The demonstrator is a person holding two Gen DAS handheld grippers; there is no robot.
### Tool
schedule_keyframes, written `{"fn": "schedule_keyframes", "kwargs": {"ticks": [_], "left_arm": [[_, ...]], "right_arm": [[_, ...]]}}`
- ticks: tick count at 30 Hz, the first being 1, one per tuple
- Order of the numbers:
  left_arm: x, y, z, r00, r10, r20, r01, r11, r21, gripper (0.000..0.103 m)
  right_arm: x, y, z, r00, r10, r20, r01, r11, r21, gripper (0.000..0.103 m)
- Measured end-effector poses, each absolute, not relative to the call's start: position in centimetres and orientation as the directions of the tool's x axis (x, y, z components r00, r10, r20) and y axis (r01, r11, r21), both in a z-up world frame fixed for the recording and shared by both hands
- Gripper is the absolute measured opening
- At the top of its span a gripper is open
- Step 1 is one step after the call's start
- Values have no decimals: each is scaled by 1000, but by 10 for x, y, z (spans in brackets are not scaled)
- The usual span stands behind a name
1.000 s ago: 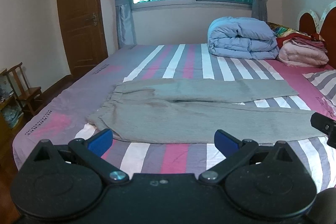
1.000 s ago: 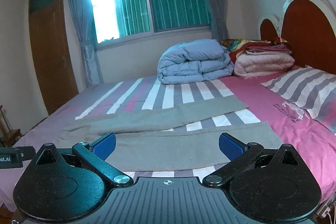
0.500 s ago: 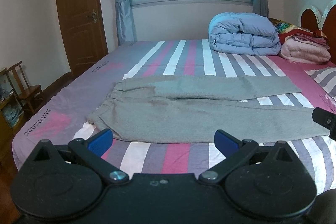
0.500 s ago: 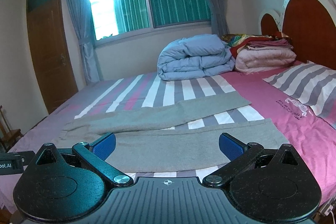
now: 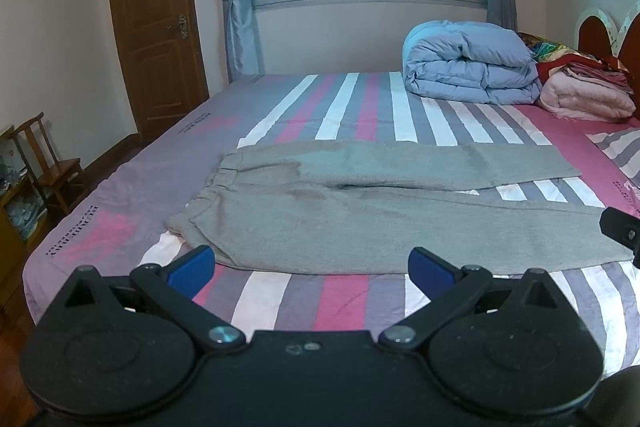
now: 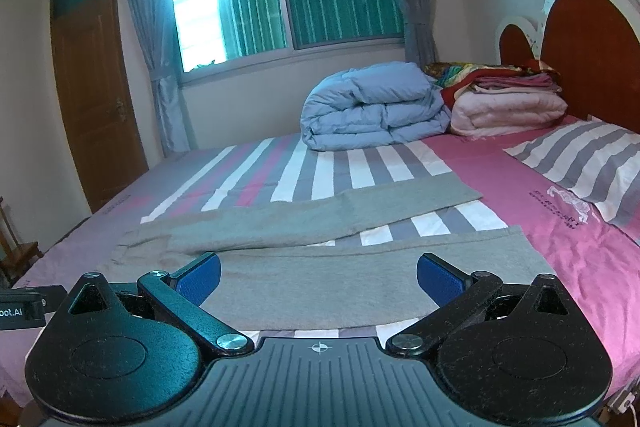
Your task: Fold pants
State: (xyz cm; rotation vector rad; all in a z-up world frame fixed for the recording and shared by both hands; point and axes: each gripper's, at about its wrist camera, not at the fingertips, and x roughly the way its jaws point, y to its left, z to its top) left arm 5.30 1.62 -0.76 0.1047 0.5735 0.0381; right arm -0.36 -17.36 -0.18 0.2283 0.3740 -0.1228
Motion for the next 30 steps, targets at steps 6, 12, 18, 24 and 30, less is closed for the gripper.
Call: {"fn": "schedule_keyframes", "kwargs": {"ticks": [6, 12, 18, 24, 30], "left_arm": [[54, 16, -7, 839, 67, -539, -10, 994, 107, 97], [52, 16, -8, 842, 66, -536, -9, 994, 108, 97], [51, 17, -9, 842, 66, -536, -12, 995, 103, 97], [51, 18, -9, 842, 65, -536, -10, 995, 104, 97], [52, 19, -9, 837, 67, -543, -10, 994, 107, 97]], "right_arm": [[-6, -176, -5, 924, -79, -374, 166, 964, 206, 103], [-11, -181, -5, 926, -87, -369, 182, 956, 232, 103], [-14, -180, -1, 929, -82, -362, 179, 953, 244, 103], [-11, -177, 1, 929, -70, -363, 166, 956, 241, 103], [-11, -176, 1, 927, -71, -367, 168, 956, 240, 103]]}}
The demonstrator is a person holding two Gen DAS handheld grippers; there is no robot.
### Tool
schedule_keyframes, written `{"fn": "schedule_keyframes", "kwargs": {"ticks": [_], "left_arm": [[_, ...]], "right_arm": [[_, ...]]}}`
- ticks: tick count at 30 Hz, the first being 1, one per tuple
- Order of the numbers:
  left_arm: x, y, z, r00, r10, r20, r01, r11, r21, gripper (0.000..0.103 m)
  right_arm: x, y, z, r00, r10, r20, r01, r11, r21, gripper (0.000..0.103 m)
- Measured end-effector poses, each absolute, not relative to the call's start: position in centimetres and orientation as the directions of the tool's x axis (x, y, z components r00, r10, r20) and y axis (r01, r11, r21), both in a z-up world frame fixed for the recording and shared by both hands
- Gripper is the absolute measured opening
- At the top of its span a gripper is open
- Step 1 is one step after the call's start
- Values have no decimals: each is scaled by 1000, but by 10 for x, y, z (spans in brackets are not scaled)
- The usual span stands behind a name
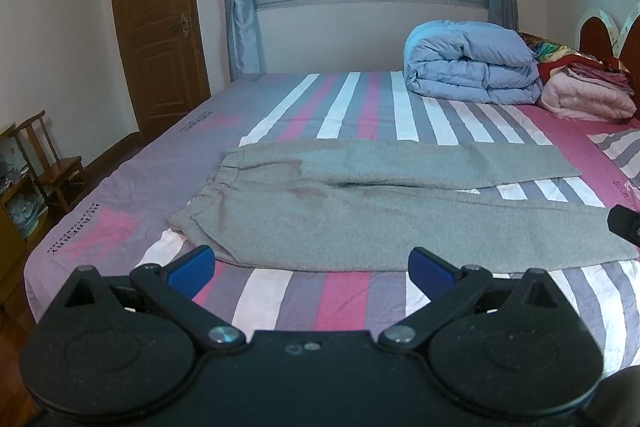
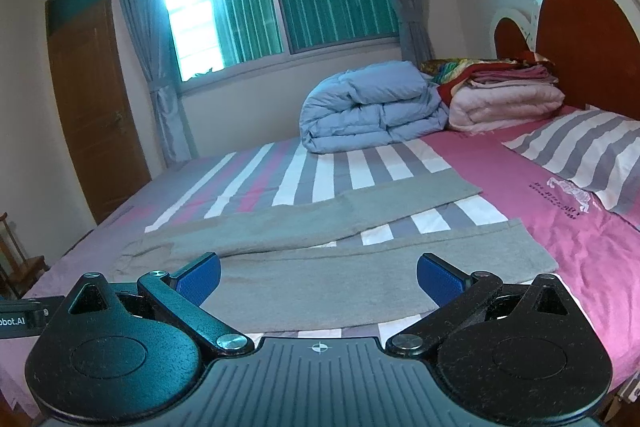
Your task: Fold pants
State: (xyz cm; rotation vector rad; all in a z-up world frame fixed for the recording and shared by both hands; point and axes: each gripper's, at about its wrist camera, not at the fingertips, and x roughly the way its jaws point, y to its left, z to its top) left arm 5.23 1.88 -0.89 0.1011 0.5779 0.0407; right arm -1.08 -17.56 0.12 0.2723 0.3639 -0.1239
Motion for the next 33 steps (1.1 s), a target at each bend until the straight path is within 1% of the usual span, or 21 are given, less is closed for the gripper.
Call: {"fn": "schedule_keyframes", "kwargs": {"ticks": [20, 27, 33], "left_arm": [[75, 22, -16, 822, 89, -562, -22, 992, 124, 97], [98, 29, -19, 813, 98, -574, -19, 990, 142, 97], [130, 38, -20, 810, 101, -577, 13, 982, 190, 97]], "right_arm": [[12, -167, 1, 921, -49, -386, 133, 972, 193, 103], [32, -161, 0, 919, -21, -394, 90, 983, 157, 103], [62, -154, -4, 910, 14, -414, 35, 993, 111, 103]]}}
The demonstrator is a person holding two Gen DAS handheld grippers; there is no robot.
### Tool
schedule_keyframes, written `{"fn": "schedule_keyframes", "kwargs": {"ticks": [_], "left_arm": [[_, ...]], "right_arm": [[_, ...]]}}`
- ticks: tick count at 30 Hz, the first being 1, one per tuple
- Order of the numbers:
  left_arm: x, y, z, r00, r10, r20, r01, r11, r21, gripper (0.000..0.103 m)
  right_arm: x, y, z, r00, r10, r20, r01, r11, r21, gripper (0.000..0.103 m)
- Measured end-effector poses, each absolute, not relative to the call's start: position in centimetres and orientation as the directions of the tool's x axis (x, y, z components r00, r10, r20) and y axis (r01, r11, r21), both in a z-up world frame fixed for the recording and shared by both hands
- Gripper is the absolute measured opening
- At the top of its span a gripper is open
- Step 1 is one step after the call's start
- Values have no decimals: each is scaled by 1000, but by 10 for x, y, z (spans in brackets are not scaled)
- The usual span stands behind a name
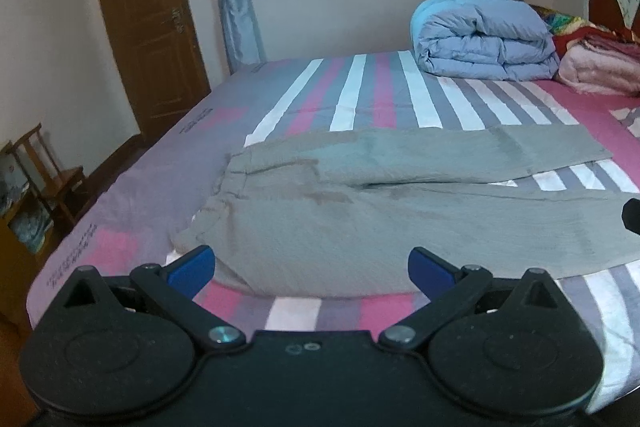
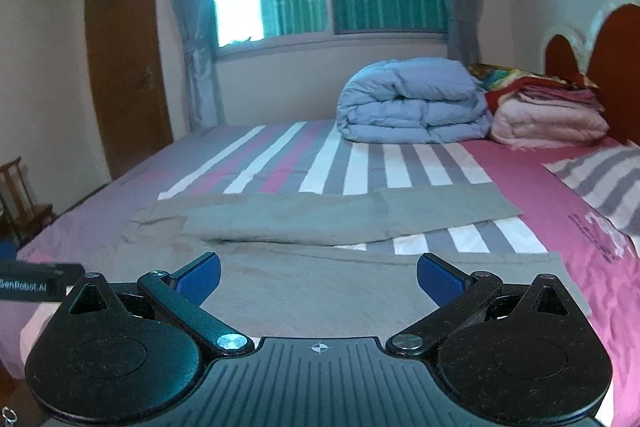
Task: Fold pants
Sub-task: 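Lower both grippers to the waistband of the grey sweatpants and grasp it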
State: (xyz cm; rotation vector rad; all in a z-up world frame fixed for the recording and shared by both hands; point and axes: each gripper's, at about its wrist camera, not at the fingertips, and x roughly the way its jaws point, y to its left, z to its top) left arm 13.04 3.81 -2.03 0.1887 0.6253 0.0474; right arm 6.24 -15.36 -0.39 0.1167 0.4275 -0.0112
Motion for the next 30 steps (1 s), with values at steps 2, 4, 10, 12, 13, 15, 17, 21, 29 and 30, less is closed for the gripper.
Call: {"fn": "schedule_keyframes", "kwargs": {"ticks": [2, 4, 10, 12, 13, 15, 17, 21, 29, 30], "left_arm": [[145, 43, -21, 805, 91, -587, 37, 979, 203, 97], [162, 49, -23, 796, 86, -600, 56, 975, 214, 97], [205, 63, -29, 774, 75, -628, 102, 965, 242, 97], [219, 68, -34, 767, 80, -637, 108, 962, 250, 97], [225, 71, -35, 762, 82, -642, 110, 961, 253, 97], [239, 78, -38, 757, 78, -649, 119, 960, 254, 97], [253, 87, -41, 756, 72, -650, 125, 960, 252, 97], [288, 111, -47, 717, 42, -696, 151, 965, 215, 95], [369, 157, -61, 647, 13, -763, 242, 945, 221, 72], [379, 161, -64, 632, 9, -775, 257, 941, 221, 68]], "right_arm": [[78, -150, -5, 903, 38, -427, 3, 995, 95, 103], [92, -146, -7, 897, 60, -439, -27, 996, 82, 103], [143, -131, -11, 875, 103, -472, -110, 994, 12, 103], [161, -125, -14, 867, 121, -484, -136, 991, 5, 103], [171, -122, -15, 861, 135, -490, -153, 988, 3, 103], [187, -117, -17, 853, 153, -500, -175, 985, 2, 103], [207, -112, -19, 842, 172, -511, -203, 979, -4, 103], [247, -104, -23, 825, 201, -528, -259, 965, -38, 103], [334, -92, -40, 747, 278, -603, -411, 907, -90, 103], [346, -92, -44, 736, 288, -613, -429, 899, -93, 103]]}}
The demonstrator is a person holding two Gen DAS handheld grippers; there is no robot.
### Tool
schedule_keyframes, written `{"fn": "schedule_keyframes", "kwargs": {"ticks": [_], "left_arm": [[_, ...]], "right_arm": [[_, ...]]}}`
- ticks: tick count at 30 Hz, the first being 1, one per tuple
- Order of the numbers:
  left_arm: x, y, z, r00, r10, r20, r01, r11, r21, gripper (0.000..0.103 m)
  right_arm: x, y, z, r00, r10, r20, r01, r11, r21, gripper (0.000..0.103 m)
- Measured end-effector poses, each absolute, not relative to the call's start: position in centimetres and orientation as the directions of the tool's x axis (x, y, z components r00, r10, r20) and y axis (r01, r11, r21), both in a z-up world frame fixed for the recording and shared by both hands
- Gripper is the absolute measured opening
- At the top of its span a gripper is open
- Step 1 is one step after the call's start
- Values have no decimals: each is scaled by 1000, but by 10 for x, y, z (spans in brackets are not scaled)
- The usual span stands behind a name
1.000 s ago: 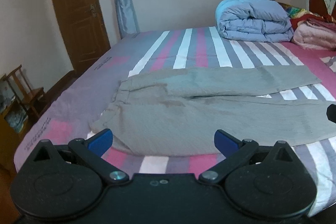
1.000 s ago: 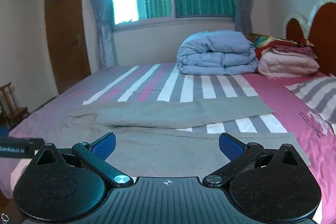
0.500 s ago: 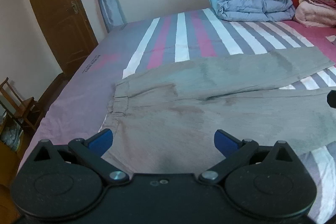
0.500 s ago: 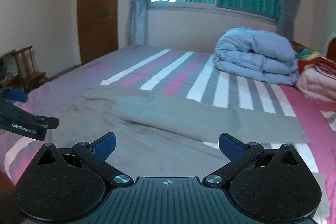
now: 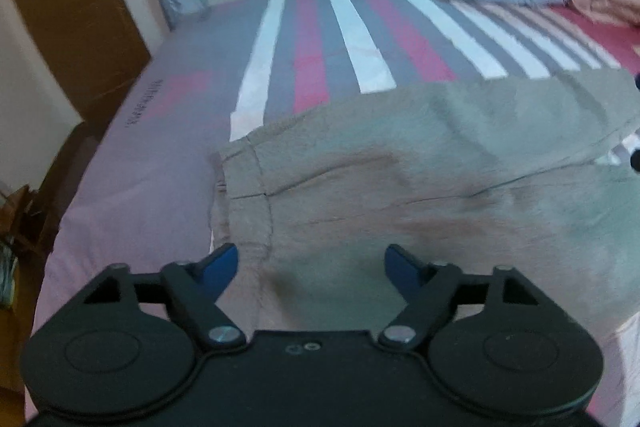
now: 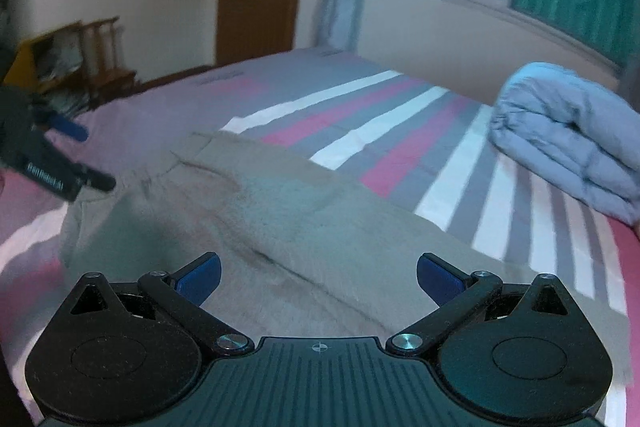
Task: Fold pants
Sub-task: 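Lower both grippers to the waistband of the grey sweatpants and grasp it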
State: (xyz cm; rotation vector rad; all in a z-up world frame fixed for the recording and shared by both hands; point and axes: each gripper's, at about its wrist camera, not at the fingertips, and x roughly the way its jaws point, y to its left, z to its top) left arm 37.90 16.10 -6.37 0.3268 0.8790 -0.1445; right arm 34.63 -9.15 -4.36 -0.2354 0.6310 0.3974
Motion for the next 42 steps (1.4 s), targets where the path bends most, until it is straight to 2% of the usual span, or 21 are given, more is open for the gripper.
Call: {"fn": "schedule_keyframes", "kwargs": {"ticks": [1, 4, 8, 10, 18, 19, 20, 21, 22, 28, 33, 42], "left_arm": [[390, 165, -66, 617, 10, -787, 263, 940, 218, 62], [417, 176, -73, 587, -3, -810, 288, 935, 205, 57], [450, 184, -82, 572, -11, -820, 311, 928, 204, 57], [469, 187, -86, 560, -10, -828, 320, 925, 205, 54], [543, 194, -106, 550, 27, -835, 425, 851, 308, 43], [552, 196, -109, 547, 23, -837, 437, 844, 309, 39], [560, 197, -112, 544, 22, -839, 447, 838, 312, 38], [568, 198, -116, 541, 21, -841, 459, 830, 316, 37], [576, 198, -119, 541, 18, -841, 475, 818, 323, 37], [610, 201, -136, 517, 7, -856, 579, 733, 356, 34], [626, 204, -148, 455, -52, -889, 670, 678, 303, 34], [633, 204, -167, 388, -108, -915, 726, 647, 232, 29]], "right_arm": [[360, -91, -47, 723, 295, -625, -445, 891, -94, 103], [389, -90, -58, 690, 307, -656, -477, 874, -92, 103], [429, -89, -73, 647, 314, -695, -511, 855, -89, 103], [448, -86, -79, 627, 316, -712, -524, 847, -85, 103], [521, -70, -99, 552, 316, -772, -605, 789, -109, 102], [530, -68, -102, 543, 317, -778, -613, 782, -109, 92], [541, -65, -105, 526, 315, -790, -623, 775, -107, 73], [554, -63, -111, 501, 304, -810, -633, 767, -104, 65], [563, -61, -117, 485, 289, -825, -635, 765, -105, 62], [606, -52, -137, 407, 262, -875, -691, 715, -108, 62], [634, -49, -142, 383, 253, -889, -725, 678, -120, 62], [673, -63, -159, 262, 260, -929, -733, 680, -17, 62]]}}
